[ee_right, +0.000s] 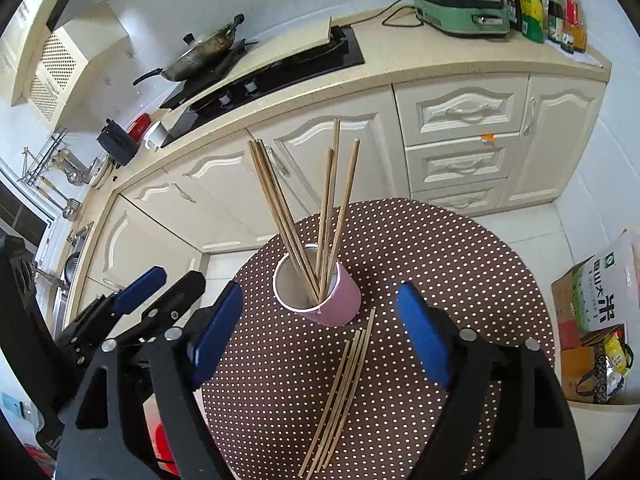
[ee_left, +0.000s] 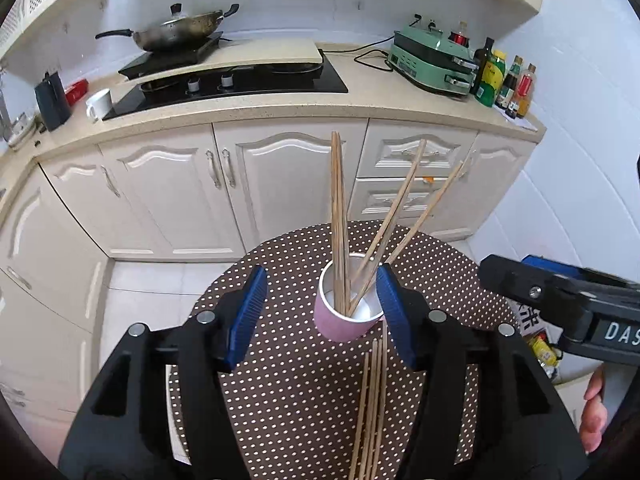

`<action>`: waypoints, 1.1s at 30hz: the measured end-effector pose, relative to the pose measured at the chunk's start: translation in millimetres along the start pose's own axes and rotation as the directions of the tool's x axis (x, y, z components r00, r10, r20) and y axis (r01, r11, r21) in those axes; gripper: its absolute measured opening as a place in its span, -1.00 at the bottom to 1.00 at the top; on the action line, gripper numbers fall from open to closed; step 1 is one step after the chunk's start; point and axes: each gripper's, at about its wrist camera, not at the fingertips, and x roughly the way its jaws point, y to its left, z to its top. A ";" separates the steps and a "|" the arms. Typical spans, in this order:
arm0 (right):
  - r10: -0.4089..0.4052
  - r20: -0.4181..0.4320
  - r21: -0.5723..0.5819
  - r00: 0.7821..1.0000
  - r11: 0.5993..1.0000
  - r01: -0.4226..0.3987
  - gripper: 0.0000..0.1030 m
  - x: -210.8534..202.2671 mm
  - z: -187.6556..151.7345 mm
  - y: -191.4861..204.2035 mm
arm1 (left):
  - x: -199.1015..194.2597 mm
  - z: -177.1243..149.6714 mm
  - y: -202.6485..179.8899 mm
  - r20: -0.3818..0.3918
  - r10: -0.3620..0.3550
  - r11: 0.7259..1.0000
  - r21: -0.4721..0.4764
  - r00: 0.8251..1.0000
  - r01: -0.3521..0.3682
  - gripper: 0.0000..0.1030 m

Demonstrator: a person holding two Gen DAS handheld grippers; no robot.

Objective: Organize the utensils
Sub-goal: 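Move both grippers back down to the remaining stick pile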

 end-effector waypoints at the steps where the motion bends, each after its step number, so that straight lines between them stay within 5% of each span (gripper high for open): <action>1: 0.001 0.003 -0.001 1.000 1.000 -0.001 0.54 -2.3 -0.7 0.0 | -3.6 -0.5 0.3 0.001 -0.002 1.000 -0.001 1.000 0.002 0.10; 18: -0.037 -0.006 0.034 0.999 0.999 0.037 0.78 -18.2 -32.8 -10.0 | -26.5 -24.4 -2.6 -0.004 -0.003 1.000 0.029 1.000 0.003 0.32; 33: -0.117 -0.152 0.122 0.981 0.983 0.136 0.81 28.0 -86.5 -36.6 | 9.2 -75.9 2.6 -0.175 -0.034 0.998 0.038 0.984 0.041 0.43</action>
